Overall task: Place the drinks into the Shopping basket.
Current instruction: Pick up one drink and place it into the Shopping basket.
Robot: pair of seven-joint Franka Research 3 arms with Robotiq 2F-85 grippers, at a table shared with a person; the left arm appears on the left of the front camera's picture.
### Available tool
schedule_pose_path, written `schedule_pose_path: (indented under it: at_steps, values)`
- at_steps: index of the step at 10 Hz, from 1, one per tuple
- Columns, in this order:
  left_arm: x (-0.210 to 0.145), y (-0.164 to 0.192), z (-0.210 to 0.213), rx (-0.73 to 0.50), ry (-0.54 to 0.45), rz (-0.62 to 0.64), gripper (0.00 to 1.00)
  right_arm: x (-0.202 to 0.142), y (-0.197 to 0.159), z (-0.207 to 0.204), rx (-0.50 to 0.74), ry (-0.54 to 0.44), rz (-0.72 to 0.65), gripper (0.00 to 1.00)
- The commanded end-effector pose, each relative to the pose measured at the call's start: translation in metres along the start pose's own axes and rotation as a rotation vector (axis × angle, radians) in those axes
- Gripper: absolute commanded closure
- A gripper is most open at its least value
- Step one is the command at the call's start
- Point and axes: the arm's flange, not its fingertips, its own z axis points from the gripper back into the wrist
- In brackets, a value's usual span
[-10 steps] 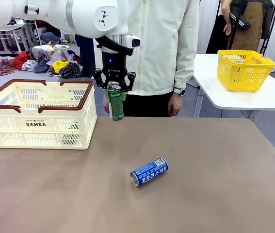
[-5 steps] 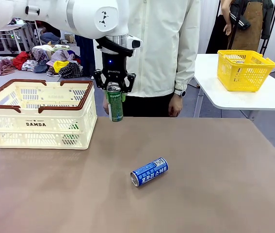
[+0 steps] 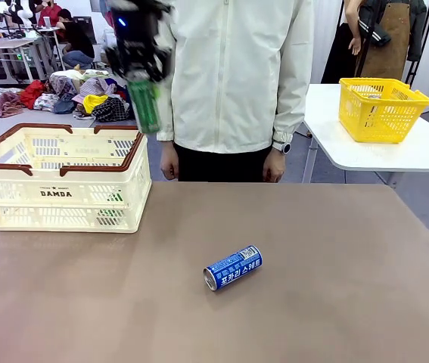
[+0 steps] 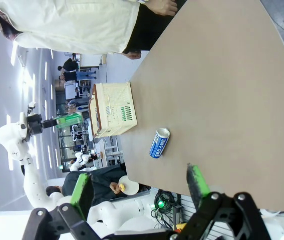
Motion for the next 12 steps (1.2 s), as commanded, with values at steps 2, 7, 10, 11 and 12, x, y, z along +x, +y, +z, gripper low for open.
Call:
schedule_pose_path:
  at_steps: [2, 7, 10, 11, 12]
  values:
    - [0.023, 0.087, 0.0, -0.044, 0.006, 0.043, 1.0, 0.0, 0.0, 0.001, 0.008, -0.002, 0.018, 0.0]
    - [-0.034, 0.222, -0.081, -0.106, 0.088, 0.263, 1.0, 0.0, 0.0, 0.001, 0.008, -0.002, 0.018, 0.0]
    - [-0.059, 0.241, -0.149, -0.093, 0.05, 0.442, 1.0, 0.0, 0.0, 0.001, 0.008, -0.002, 0.018, 0.0]
    - [-0.063, 0.24, -0.167, -0.128, 0.039, 0.449, 1.0, 0.0, 0.0, 0.001, 0.008, -0.002, 0.018, 0.0]
    - [-0.064, 0.239, -0.177, -0.129, 0.038, 0.447, 1.0, 0.0, 0.0, 0.001, 0.008, -0.002, 0.018, 0.0]
